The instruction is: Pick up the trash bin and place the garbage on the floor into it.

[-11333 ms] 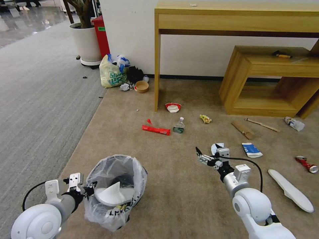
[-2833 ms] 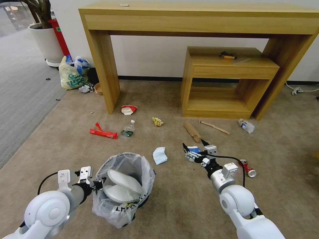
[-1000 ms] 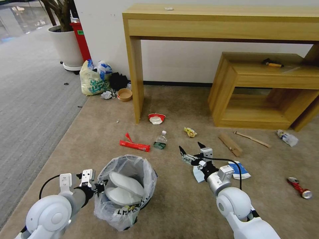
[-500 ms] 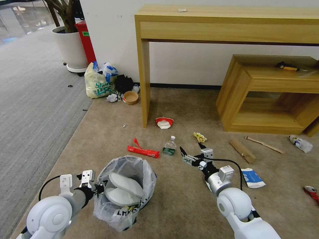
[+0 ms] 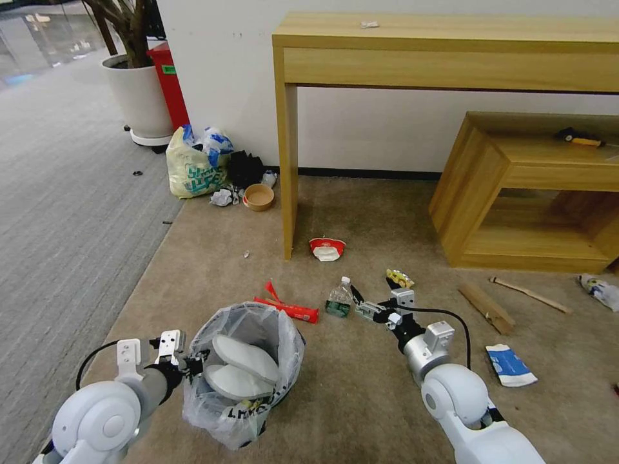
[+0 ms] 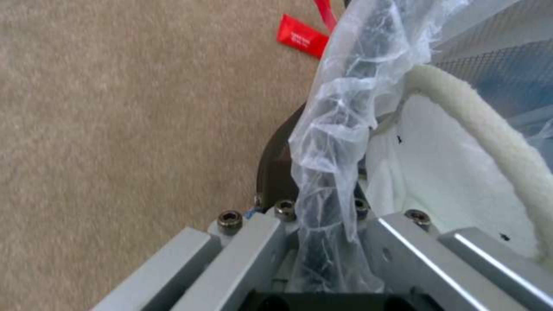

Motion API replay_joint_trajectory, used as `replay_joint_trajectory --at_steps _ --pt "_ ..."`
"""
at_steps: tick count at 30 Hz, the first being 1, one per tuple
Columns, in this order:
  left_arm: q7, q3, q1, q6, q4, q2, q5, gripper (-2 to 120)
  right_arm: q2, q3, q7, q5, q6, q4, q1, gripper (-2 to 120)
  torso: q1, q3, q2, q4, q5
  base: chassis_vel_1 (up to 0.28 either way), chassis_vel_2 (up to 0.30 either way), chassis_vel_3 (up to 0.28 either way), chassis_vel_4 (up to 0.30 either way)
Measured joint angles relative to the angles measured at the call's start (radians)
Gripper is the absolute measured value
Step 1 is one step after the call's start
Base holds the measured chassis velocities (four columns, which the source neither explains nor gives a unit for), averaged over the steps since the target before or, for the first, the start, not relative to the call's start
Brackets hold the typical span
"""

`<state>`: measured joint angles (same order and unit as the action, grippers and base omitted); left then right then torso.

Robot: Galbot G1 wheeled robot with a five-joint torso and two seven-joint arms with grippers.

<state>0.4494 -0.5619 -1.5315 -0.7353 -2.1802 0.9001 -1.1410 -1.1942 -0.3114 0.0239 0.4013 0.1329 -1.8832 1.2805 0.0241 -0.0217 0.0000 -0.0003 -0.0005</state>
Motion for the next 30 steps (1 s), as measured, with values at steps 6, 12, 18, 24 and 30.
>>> replay_joint_trajectory --at_steps 6,12,18,24,30 --pt "0.000 -0.005 0.001 0.000 0.005 0.005 0.002 0 0.024 0.010 0.020 0.012 0.015 0.021 -0.019 100 0.000 0.000 0.000 0.0002 0.0000 -0.039 0.121 0.050 -0.118" --pt "0.001 -0.009 0.011 0.000 0.014 0.011 0.002 0 0.065 0.030 0.091 0.079 0.056 0.113 -0.095 100 0.000 0.000 0.000 0.0002 0.0002 0.003 0.035 -0.004 -0.017" --pt "0.004 -0.017 0.023 0.000 0.029 0.001 -0.002 0 0.118 0.044 0.257 0.063 0.093 0.222 -0.175 100 0.000 0.000 0.000 0.0003 0.0001 0.000 0.000 0.000 0.000" --pt "0.009 -0.038 0.044 0.000 0.061 -0.027 -0.028 0 0.140 0.121 0.490 -0.023 0.131 0.416 -0.318 100 0.000 0.000 0.000 0.0003 0.0001 0.000 0.000 0.000 0.000" --pt "0.017 -0.044 0.061 0.000 0.075 -0.043 -0.059 0 0.103 0.223 0.552 -0.075 0.128 0.567 -0.434 100 0.000 0.000 0.000 0.0001 -0.0001 0.000 0.000 0.000 0.000"
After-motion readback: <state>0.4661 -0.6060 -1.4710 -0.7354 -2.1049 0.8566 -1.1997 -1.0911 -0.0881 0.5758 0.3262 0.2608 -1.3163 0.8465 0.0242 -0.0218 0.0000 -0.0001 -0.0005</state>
